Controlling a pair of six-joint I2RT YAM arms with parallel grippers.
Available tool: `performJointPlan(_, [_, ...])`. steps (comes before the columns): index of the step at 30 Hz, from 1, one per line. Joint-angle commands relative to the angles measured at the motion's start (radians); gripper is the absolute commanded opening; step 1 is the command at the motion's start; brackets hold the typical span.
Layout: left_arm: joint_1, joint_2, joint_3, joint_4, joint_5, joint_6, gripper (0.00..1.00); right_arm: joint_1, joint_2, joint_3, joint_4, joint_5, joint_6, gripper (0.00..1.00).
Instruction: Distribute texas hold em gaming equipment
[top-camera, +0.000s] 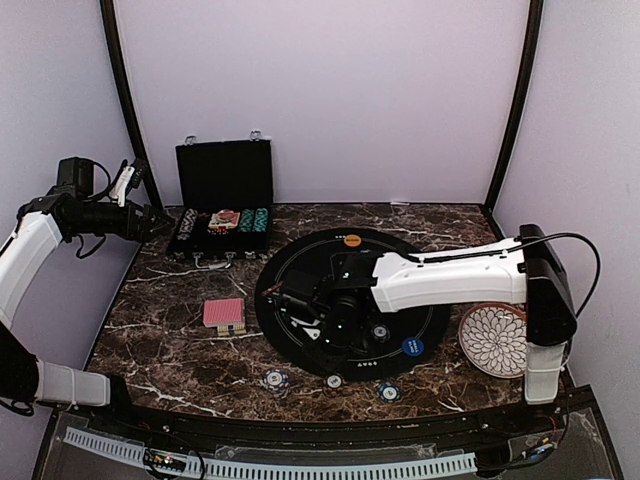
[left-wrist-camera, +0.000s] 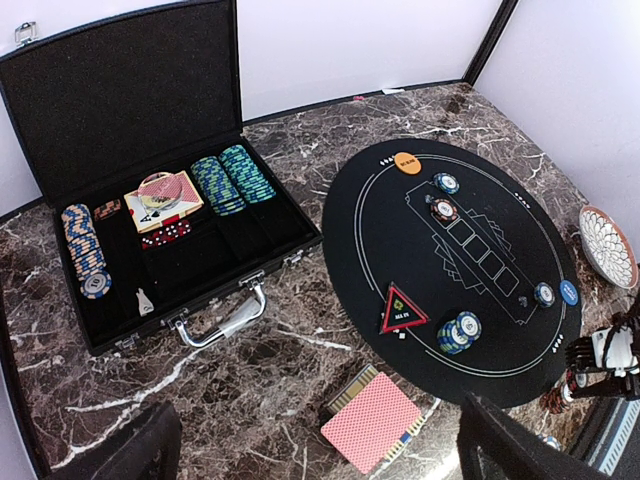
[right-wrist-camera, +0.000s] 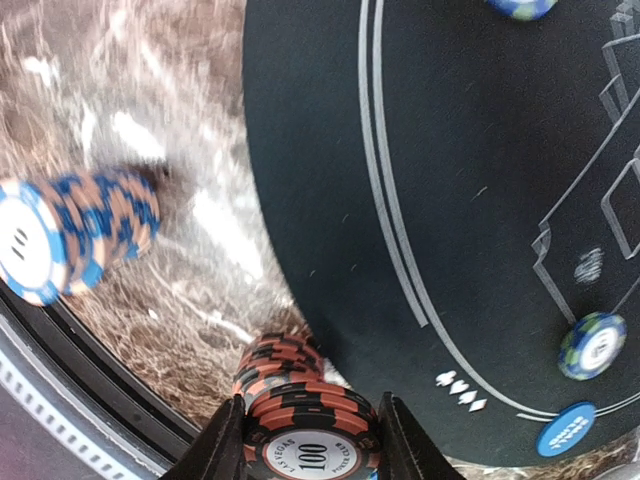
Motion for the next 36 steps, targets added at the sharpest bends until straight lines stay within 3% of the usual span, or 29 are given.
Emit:
performJointPlan(1, [0.006, -0.03, 0.003, -0.01, 0.016, 0.008, 0.99, -0.043, -0.004, 0.079, -0.027, 0.04, -0.014, 0.09])
performJointPlan(13, [0.005, -0.03, 0.015, -0.017, 0.016, 0.007, 0.99, -0.168, 0.243, 0.318, 0.036, 0.047, -0.082, 0.11])
performJointPlan(22, [0.006, -0.028, 0.016, -0.017, 0.01, 0.011, 0.99, -0.191, 0.323, 0.354, 0.072, 0.014, -0.096, 0.19])
performJointPlan(27, [0.006, -0.024, 0.018, -0.013, 0.011, 0.011, 0.99, -0.191, 0.349, 0.364, 0.081, 0.013, -0.095, 0.35])
performJointPlan(29, [0.006, -0.024, 0.018, -0.012, 0.01, 0.012, 0.99, -0.192, 0.354, 0.369, 0.081, 0.015, -0.091, 0.47])
performJointPlan(36, [0.005, -0.019, 0.018, -0.01, 0.009, 0.013, 0.99, -0.197, 0.338, 0.37, 0.062, 0.037, -0.091, 0.64])
